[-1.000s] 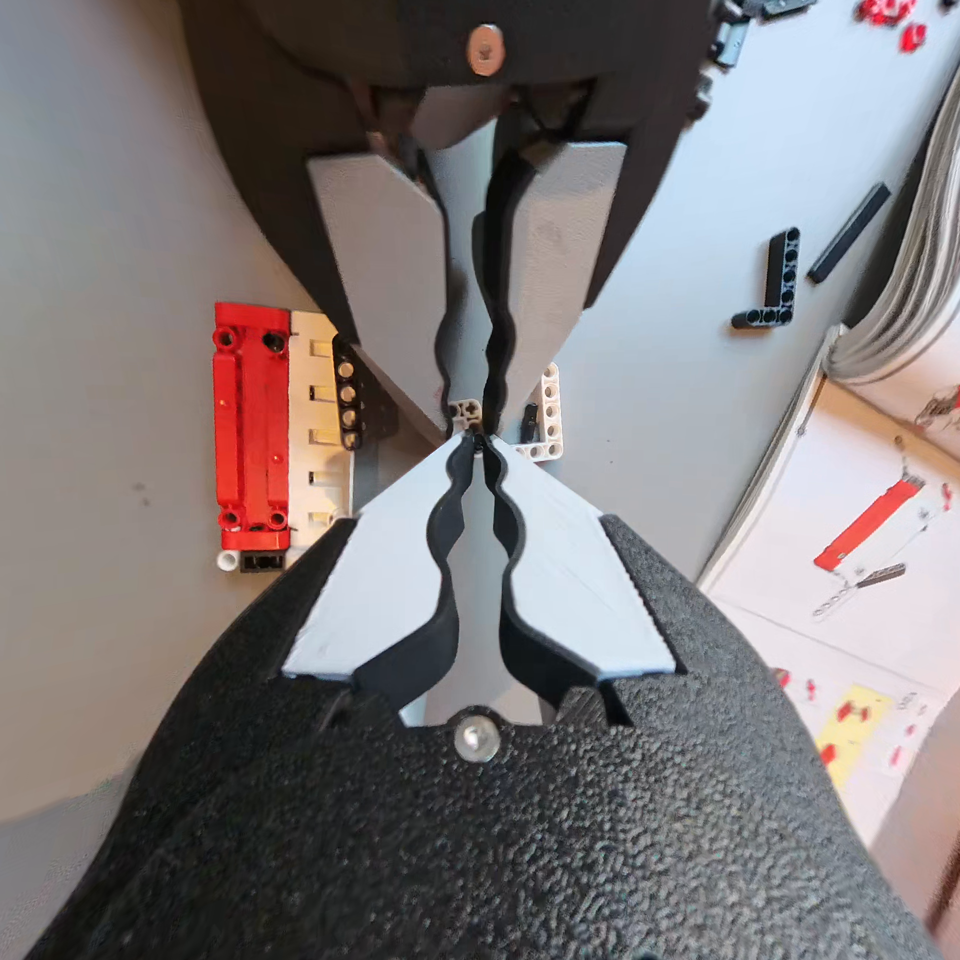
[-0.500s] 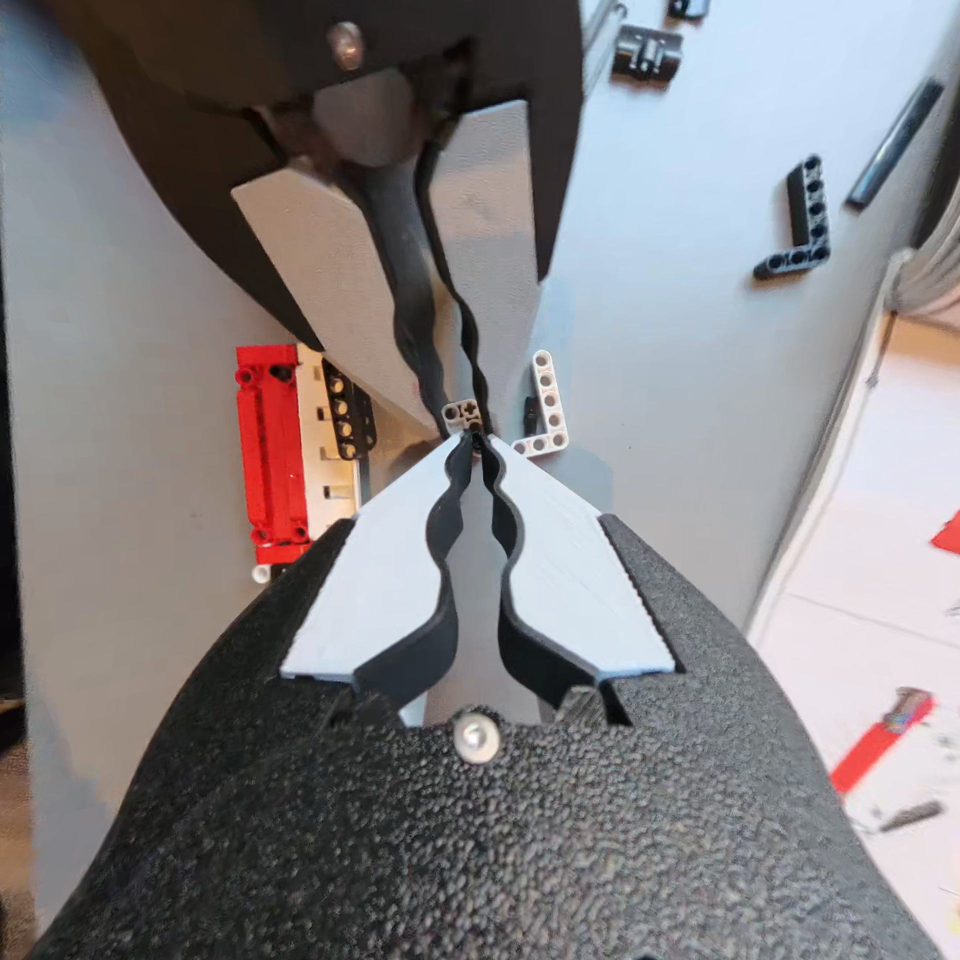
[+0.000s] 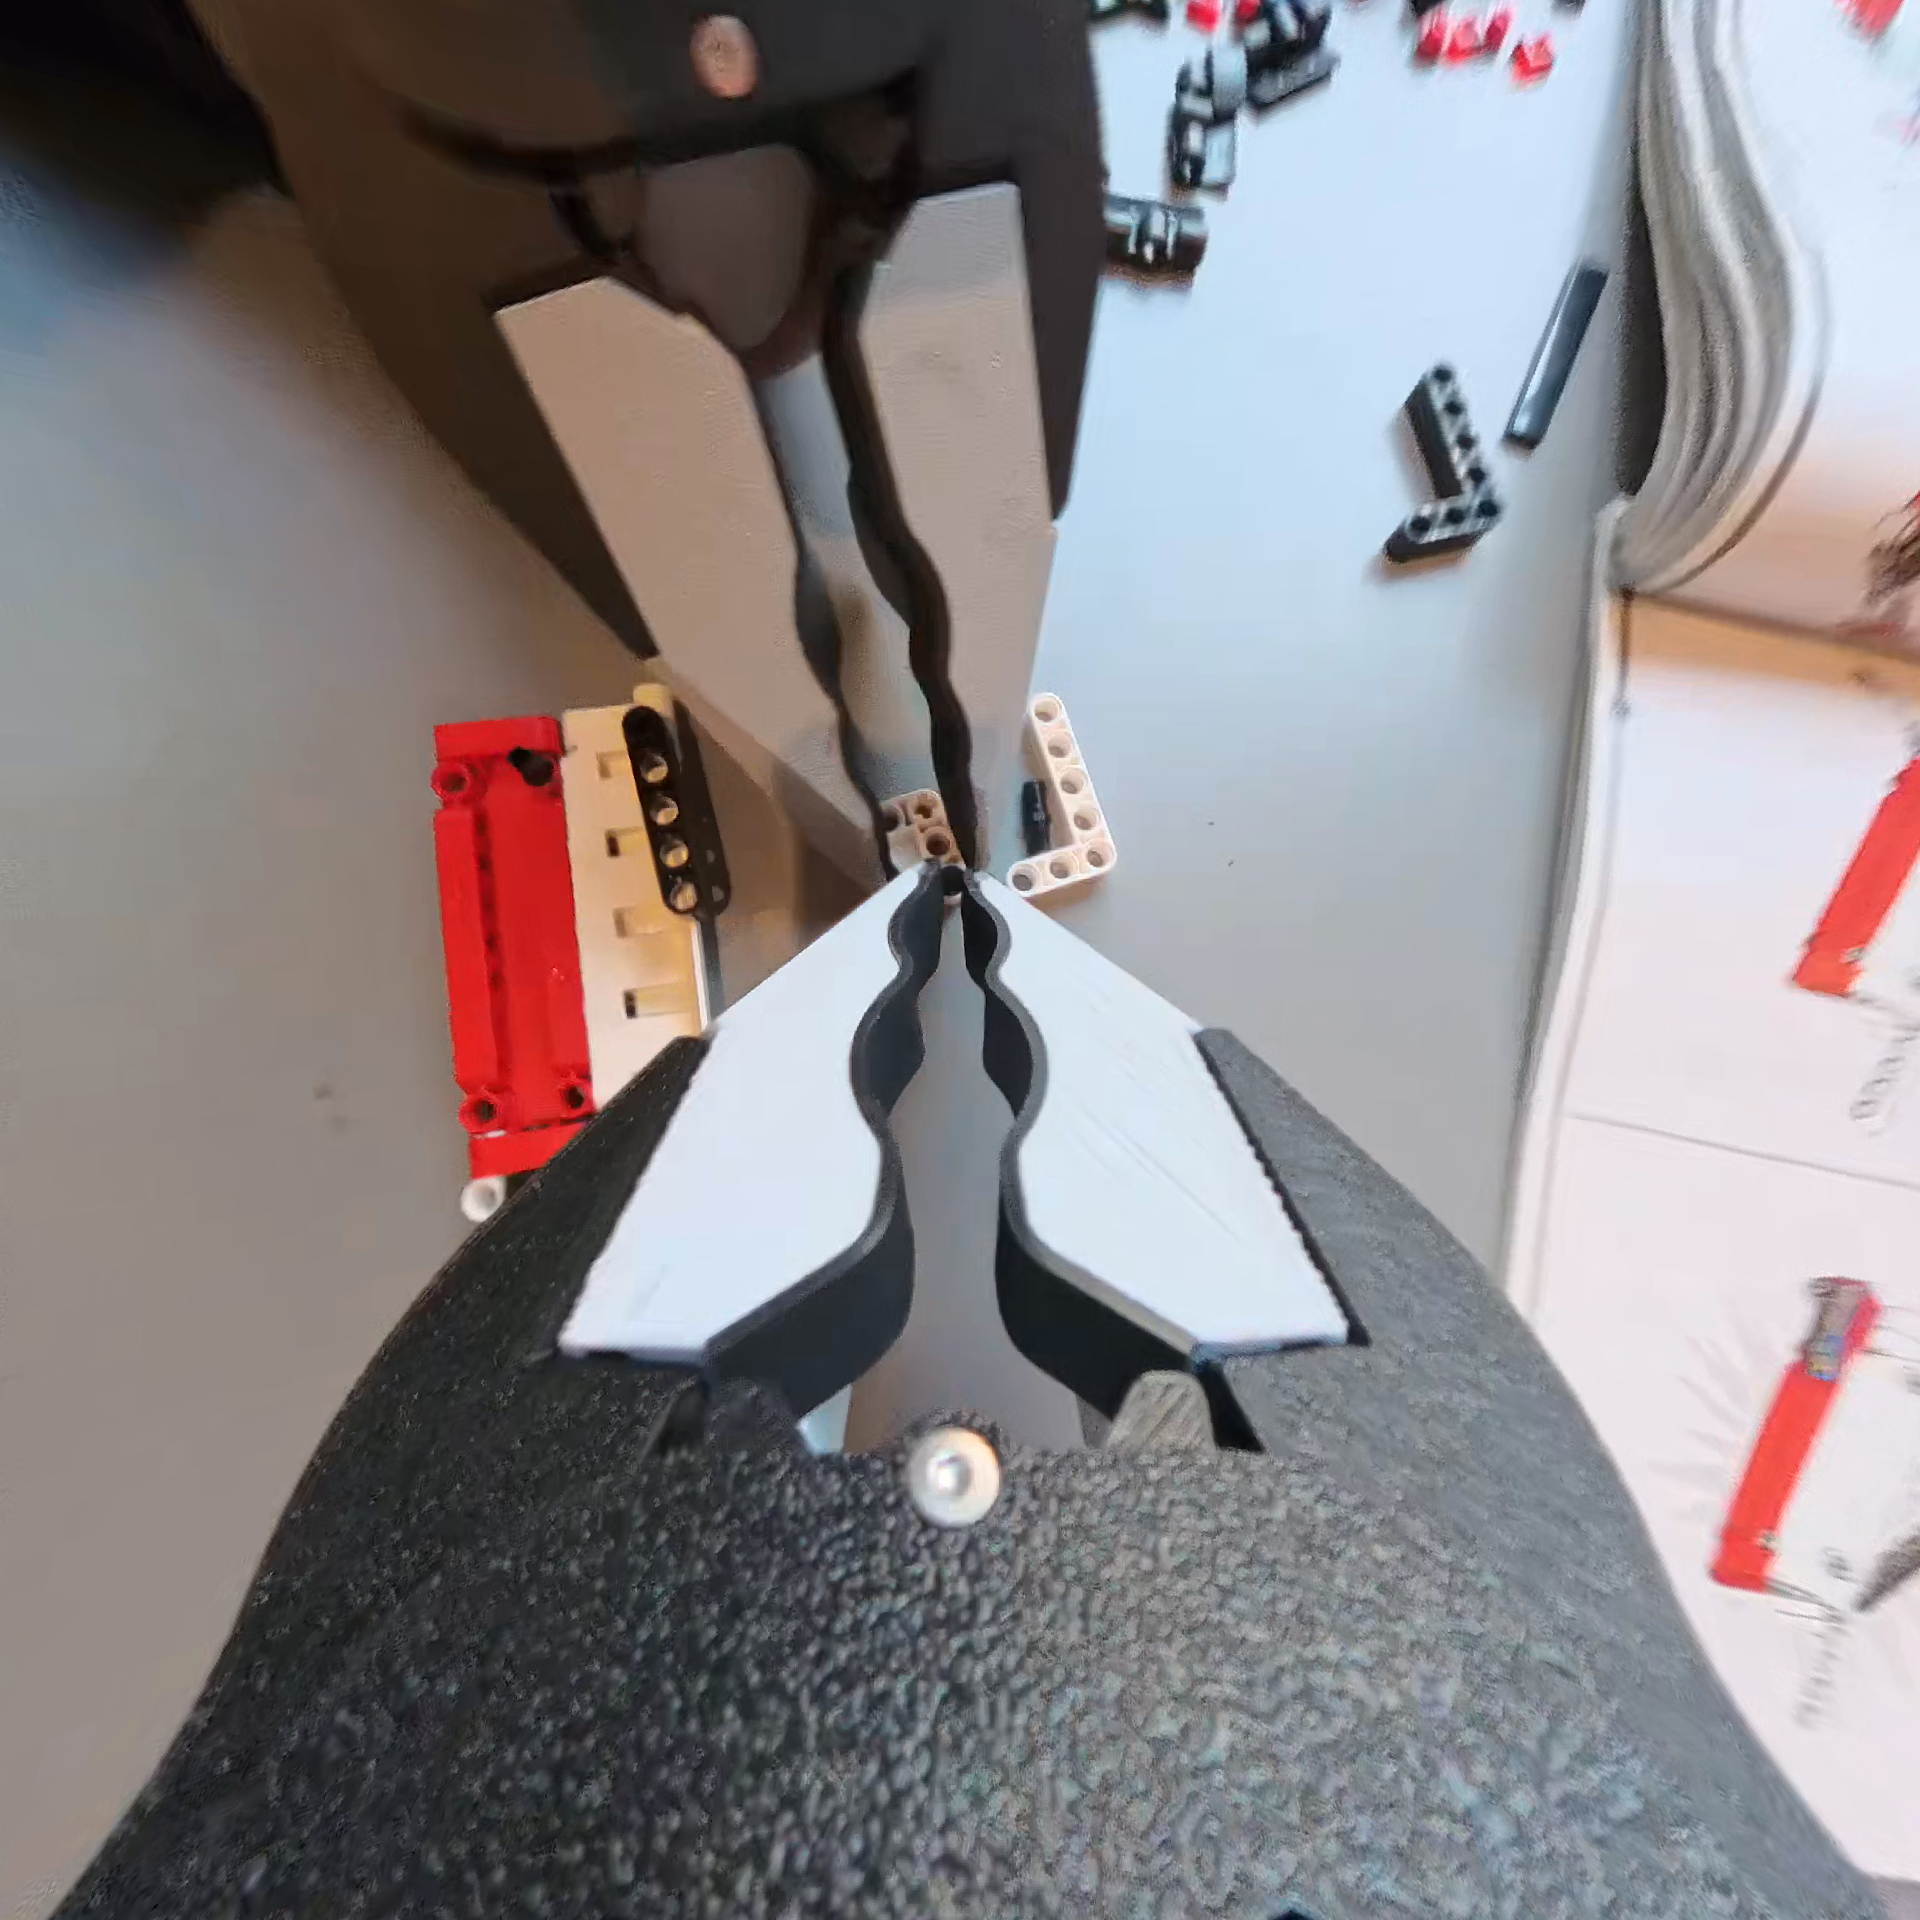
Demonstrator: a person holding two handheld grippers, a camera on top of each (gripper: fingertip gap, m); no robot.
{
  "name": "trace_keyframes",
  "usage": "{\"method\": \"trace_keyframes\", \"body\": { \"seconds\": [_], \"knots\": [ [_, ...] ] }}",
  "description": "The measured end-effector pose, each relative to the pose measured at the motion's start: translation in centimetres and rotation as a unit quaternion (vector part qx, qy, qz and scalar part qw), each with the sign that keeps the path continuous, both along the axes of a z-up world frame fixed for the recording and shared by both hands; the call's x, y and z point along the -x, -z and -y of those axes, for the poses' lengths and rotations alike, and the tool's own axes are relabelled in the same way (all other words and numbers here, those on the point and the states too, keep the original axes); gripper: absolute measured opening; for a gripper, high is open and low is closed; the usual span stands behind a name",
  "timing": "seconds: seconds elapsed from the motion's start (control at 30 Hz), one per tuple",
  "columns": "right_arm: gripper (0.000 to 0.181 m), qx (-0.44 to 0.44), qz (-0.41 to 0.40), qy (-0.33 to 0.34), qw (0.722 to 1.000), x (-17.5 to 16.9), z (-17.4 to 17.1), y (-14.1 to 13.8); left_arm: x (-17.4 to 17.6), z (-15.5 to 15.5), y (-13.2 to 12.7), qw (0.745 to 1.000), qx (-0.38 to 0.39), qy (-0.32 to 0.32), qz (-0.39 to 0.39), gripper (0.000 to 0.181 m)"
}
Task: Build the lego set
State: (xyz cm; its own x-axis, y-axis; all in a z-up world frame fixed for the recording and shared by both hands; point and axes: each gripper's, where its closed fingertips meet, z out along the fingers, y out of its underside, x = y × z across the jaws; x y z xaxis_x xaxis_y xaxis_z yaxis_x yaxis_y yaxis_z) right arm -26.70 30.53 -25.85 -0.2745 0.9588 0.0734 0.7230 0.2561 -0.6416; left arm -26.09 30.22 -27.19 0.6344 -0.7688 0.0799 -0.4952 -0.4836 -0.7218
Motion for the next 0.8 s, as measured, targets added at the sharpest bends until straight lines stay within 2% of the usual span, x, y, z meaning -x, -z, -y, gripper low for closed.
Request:
{"method": "trace_keyframes", "body": {
  "seconds": [0.2,0.33,0.47,0.8],
  "knots": [
    [0.004,-0.102,0.04,-0.063,0.992,-0.3,-0.09,0.23,0.08,-0.05,0.0,1.0,-0.001,-0.003,-0.001,0.012],
    [0.003,-0.088,0.1,-0.089,0.987,-0.49,-0.15,0.42,0.13,-0.07,0.01,1.0,-0.004,-0.004,-0.004,0.012],
    [0.003,-0.006,0.127,-0.059,0.99,-0.24,-0.1,0.38,0.31,-0.12,0.01,1.0,-0.001,-0.009,-0.002,0.012],
    [0.003,-0.014,0.128,-0.071,0.989,0.21,-0.07,0.16,0.37,-0.19,0.01,1.0,0.0,-0.012,-0.002,0.012]
  ]
}}
